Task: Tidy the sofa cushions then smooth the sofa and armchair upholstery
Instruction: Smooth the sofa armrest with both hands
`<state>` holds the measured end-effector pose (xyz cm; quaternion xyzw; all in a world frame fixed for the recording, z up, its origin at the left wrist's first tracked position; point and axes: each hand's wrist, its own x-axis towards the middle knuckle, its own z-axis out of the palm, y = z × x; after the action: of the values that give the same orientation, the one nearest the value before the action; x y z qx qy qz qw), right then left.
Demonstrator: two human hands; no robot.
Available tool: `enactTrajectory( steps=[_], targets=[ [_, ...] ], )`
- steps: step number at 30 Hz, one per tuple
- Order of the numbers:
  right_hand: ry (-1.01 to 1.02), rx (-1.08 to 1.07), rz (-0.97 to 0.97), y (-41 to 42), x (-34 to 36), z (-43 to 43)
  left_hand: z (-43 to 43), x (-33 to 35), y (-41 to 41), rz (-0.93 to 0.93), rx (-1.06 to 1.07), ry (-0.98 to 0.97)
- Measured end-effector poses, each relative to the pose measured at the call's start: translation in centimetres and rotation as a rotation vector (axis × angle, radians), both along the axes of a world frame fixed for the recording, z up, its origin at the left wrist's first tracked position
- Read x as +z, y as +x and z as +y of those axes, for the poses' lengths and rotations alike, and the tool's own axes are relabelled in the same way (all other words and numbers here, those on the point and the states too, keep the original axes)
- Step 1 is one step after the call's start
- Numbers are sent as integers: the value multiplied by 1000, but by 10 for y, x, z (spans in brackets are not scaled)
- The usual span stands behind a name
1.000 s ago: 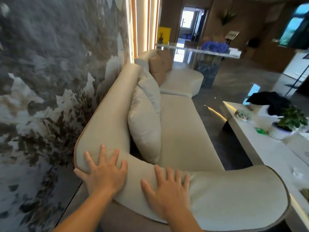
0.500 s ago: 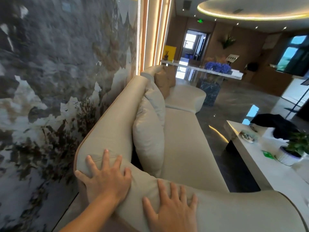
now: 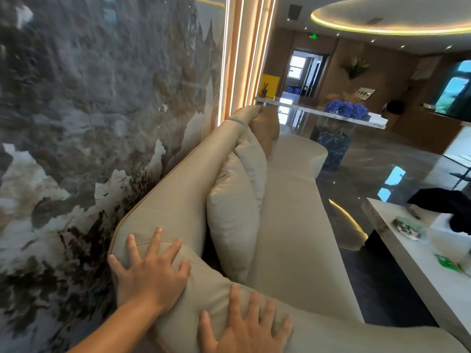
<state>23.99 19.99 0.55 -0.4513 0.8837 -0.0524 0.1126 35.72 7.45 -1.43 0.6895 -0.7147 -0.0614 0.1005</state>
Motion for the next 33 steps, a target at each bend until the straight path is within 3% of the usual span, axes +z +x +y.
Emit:
enactTrajectory(
  steps=[6, 10, 14, 18, 23, 26, 28, 33],
  targets=[
    [98, -43, 1, 3, -5, -7, -6, -1, 4, 15, -4, 21],
    [-196, 40, 15, 7, 3, 3, -6, 3, 5, -10, -25, 27],
    [-29, 85, 41, 0, -8, 12, -2, 3, 5, -32, -19, 28],
    [-71, 188, 46, -6, -2, 32, -2, 13, 7, -84, -77, 187],
    [-21, 281, 22, -15, 7, 95, 6, 40, 42, -171, -360, 439],
    [248, 307, -6, -21, 43, 143, 56, 58, 60, -273, -522, 524],
    [421, 187, -84, -29, 90, 174, 99, 88, 52, -357, -658, 559],
    [469, -126, -220, -42, 216, 309, 254, 199, -12, -517, -1027, 613]
  ],
)
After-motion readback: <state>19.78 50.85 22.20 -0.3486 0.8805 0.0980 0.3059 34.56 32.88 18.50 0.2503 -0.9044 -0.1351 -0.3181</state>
